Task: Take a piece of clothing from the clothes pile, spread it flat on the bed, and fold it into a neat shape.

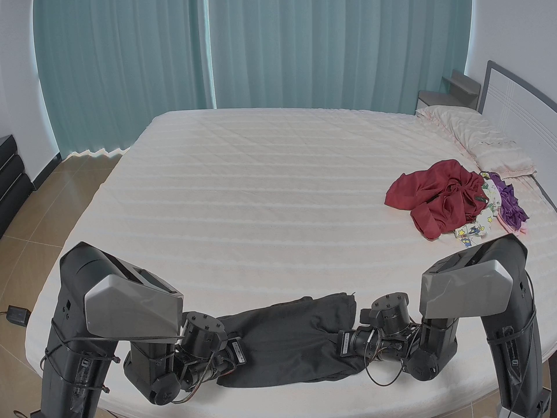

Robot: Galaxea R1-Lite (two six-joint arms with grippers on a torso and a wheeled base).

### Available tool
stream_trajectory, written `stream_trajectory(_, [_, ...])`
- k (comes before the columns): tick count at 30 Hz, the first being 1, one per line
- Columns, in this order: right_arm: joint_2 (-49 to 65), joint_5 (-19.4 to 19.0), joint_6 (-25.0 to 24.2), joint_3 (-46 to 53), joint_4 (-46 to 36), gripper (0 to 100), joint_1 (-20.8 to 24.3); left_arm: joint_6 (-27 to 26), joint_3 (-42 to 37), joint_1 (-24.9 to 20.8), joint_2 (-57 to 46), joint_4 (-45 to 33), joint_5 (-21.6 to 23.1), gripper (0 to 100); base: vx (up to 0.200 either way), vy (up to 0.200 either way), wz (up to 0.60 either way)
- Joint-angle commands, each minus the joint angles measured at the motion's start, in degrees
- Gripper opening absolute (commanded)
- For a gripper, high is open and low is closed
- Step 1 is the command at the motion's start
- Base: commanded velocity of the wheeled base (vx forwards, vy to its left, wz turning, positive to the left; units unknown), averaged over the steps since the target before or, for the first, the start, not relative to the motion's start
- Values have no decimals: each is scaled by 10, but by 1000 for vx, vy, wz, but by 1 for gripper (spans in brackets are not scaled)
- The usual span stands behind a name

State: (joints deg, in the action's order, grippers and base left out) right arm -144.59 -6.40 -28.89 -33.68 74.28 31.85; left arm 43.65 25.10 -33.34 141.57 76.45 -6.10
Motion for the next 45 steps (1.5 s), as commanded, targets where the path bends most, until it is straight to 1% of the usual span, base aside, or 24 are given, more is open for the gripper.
stream_trajectory(1, [6,-1,-3,12,7,0,0,7,-9,-7,-16,0,-1,0,0,-200,0])
stream_trajectory(9, [12,-2,-4,18,9,0,-1,11,-21,-15,-19,2,-1,0,0,-200,0])
stream_trajectory(13, [14,-2,-4,28,32,0,-3,11,-42,-19,-25,39,-17,0,0,-200,0])
stream_trajectory(19, [25,-3,-4,35,34,0,-4,11,-57,-31,-28,62,-26,0,0,-200,0])
stream_trajectory(45, [35,-3,-3,48,36,0,-7,12,-64,-45,-42,63,-26,0,0,-200,0])
